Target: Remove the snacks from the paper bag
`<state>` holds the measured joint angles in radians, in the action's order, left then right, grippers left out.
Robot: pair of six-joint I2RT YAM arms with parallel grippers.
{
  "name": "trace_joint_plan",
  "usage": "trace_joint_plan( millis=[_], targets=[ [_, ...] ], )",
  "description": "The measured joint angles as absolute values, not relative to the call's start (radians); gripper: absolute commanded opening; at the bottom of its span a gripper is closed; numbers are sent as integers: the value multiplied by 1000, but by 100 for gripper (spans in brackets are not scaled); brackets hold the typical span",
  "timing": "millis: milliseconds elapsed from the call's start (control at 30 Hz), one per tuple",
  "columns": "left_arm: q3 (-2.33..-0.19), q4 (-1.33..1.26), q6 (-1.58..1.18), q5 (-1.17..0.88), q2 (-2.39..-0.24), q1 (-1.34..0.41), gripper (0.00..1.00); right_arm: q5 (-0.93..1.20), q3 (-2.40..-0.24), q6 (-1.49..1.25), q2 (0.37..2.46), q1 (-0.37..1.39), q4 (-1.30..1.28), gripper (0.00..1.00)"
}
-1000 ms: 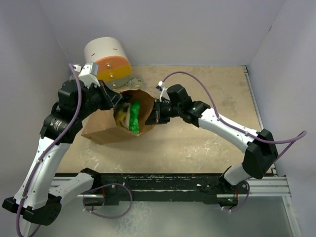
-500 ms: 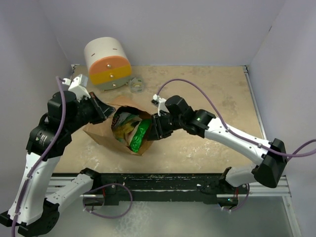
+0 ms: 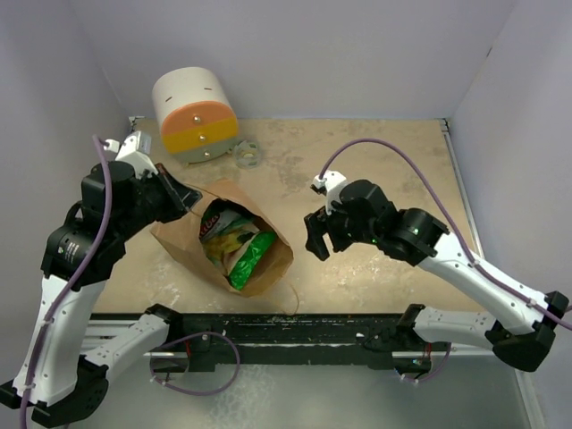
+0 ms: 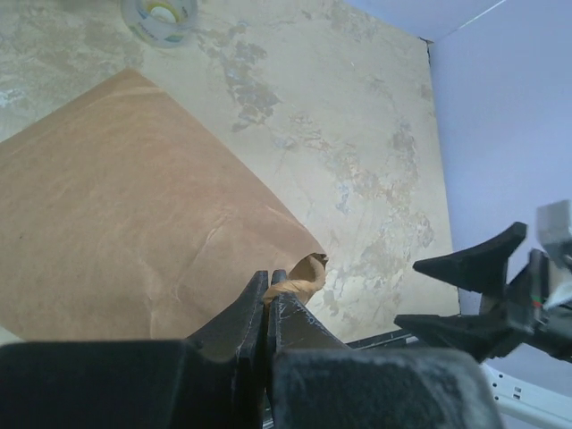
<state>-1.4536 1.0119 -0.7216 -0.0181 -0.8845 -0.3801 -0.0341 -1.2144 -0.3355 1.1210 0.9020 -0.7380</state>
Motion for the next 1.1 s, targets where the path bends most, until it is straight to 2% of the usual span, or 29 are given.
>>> trace_joint_plan(
  millis=[167,300,433,567,700,933,1100],
  targets=[
    [-1505,1010,-694,-19,-931,-380,0,46,-1236,-83,1069,916,-569,82],
    [-1511,1010,-676,-19,-950,-380,0,142,-1224,176,1047,1007,-407,84],
    [-1513,1007,-668,-19,-960,-380,0,177,-1248,432,1139,1129,-363,77],
    [-1513,989,-669,-21,-965,-380,0,173,-1250,661,1298,1193,-349,76],
    [-1513,975,-669,-27,-973,-380,0,139,-1140,849,1347,1201,-322,77],
    [-1513,953,-670,-40,-979,-380,0,68,-970,1041,1348,1204,-132,79],
    [-1523,960,-677,-41,-989,-380,0,42,-945,1084,1405,1206,27,78]
  ],
)
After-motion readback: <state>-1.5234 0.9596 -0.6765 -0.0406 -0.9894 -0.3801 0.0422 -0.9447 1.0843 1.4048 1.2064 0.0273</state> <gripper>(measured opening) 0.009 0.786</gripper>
